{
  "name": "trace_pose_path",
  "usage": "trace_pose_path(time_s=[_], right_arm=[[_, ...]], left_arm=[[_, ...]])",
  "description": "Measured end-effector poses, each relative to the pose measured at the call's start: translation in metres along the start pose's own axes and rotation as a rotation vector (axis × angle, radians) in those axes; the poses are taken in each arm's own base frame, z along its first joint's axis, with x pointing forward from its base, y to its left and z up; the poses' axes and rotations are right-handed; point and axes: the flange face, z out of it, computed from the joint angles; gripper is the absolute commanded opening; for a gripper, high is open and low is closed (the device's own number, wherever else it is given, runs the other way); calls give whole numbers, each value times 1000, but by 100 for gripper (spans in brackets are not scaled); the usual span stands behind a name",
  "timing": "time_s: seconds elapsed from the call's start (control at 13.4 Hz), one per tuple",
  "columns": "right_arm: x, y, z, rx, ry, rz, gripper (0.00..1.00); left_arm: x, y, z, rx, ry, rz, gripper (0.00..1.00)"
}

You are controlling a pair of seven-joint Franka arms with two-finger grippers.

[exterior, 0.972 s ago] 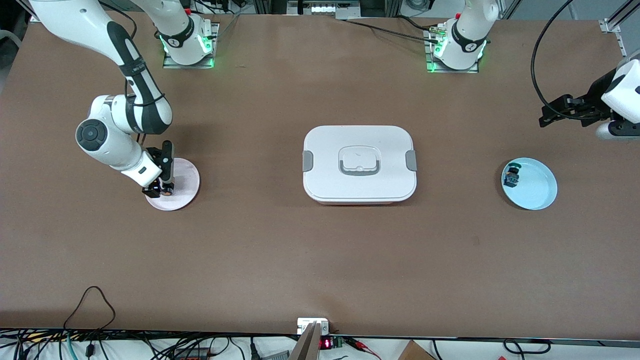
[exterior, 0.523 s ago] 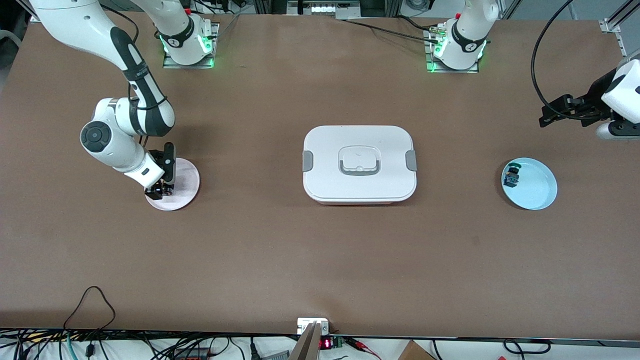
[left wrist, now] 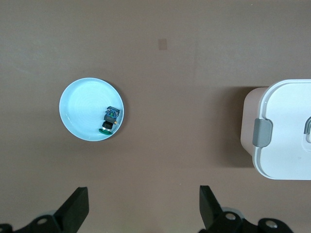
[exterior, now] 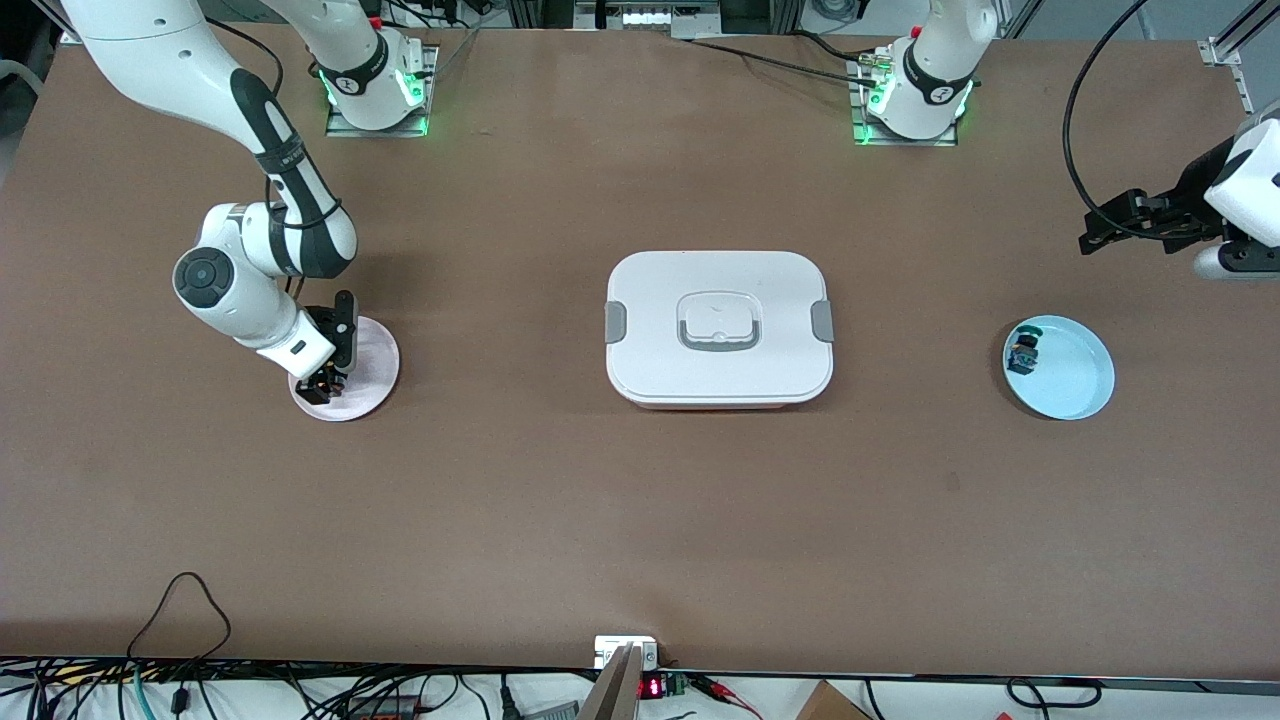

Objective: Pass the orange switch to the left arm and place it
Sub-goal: 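Close the right gripper on the orange switch, then lift the orange switch with the right gripper while the left gripper advances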

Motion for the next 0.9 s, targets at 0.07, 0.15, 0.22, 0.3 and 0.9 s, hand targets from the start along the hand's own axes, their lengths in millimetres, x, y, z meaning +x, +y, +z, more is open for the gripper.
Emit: trace_pose_path(time_s=[0.07, 0.15, 0.22, 0.3, 0.9], right_arm=[[0, 0, 0, -1, 0, 0, 60], [0, 0, 0, -1, 0, -1, 42], [0, 0, 0, -3, 0, -1, 28], [0, 1, 0, -5, 0, -1, 17], [-4, 20, -65, 58, 10, 7, 0]], left_arm=[[0, 0, 0, 0, 0, 0, 100], [0, 0, 0, 0, 0, 0, 100], [0, 0, 0, 0, 0, 0, 100], [0, 0, 0, 0, -1, 0, 100], [-1, 8, 1, 1, -12, 14, 100]])
